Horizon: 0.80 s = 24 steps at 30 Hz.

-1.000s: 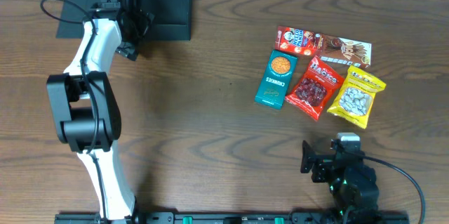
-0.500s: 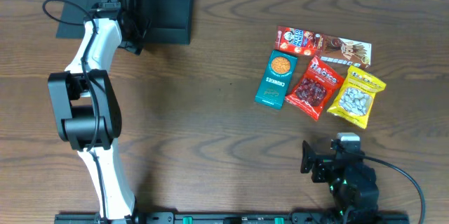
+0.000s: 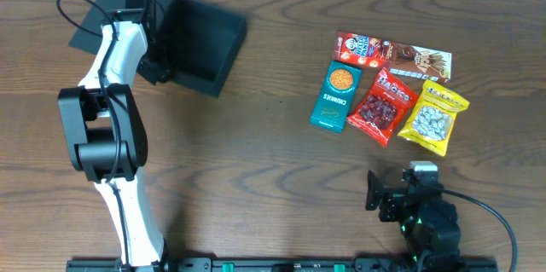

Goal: Pack container
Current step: 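Drag the black box toward the table center with the left gripper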

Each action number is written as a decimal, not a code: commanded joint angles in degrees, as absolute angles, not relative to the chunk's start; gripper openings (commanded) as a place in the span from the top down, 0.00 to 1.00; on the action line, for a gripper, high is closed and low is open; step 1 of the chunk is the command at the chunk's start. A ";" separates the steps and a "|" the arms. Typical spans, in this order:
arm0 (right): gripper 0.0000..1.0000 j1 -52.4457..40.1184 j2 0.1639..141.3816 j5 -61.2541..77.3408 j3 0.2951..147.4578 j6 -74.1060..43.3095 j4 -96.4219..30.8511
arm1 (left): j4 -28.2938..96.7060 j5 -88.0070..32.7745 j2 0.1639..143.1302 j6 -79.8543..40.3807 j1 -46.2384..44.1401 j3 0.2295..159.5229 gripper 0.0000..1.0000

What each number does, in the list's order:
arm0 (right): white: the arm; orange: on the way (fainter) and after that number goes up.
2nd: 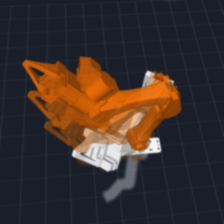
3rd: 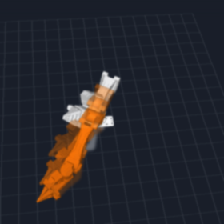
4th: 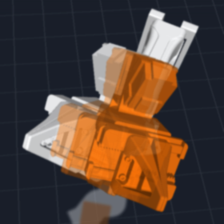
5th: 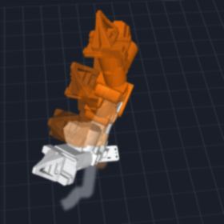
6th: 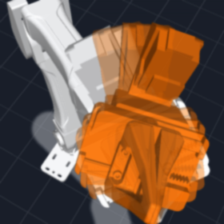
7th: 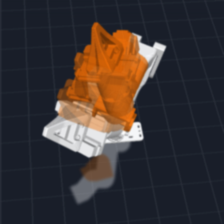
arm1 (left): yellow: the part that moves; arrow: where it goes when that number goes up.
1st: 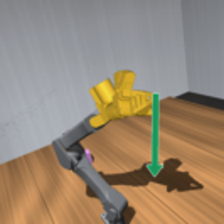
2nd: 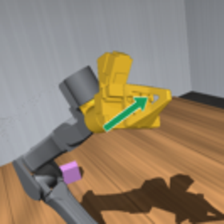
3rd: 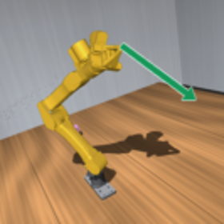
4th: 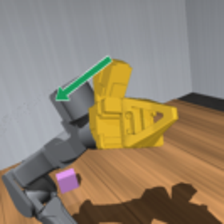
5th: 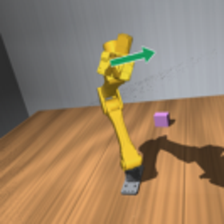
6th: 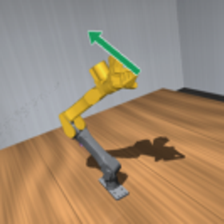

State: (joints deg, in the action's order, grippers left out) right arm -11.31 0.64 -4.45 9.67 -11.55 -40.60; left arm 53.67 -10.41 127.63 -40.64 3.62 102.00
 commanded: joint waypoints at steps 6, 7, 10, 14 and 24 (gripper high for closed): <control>0.01 -10.90 0.32 -4.45 9.21 -12.16 -40.71 | 63.13 0.05 129.21 -26.39 2.66 101.54 0.94; 0.01 -10.90 0.32 -4.45 9.21 -12.19 -40.71 | 63.75 0.91 129.21 -25.34 2.26 101.54 0.94; 0.01 -10.90 0.32 -4.45 9.21 -12.16 -40.71 | 64.77 3.86 129.21 -23.73 1.02 101.54 0.94; 0.01 -10.90 0.32 -4.45 9.21 -12.16 -40.71 | 64.86 7.11 129.21 -21.23 -1.17 101.54 0.94; 0.01 -10.90 0.32 -4.45 9.21 -12.16 -40.71 | 62.52 12.21 129.21 -10.39 -7.86 102.02 0.94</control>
State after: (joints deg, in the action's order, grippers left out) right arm -11.31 0.64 -4.45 9.67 -11.55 -40.62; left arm 62.57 7.55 127.74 -17.12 -6.02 102.04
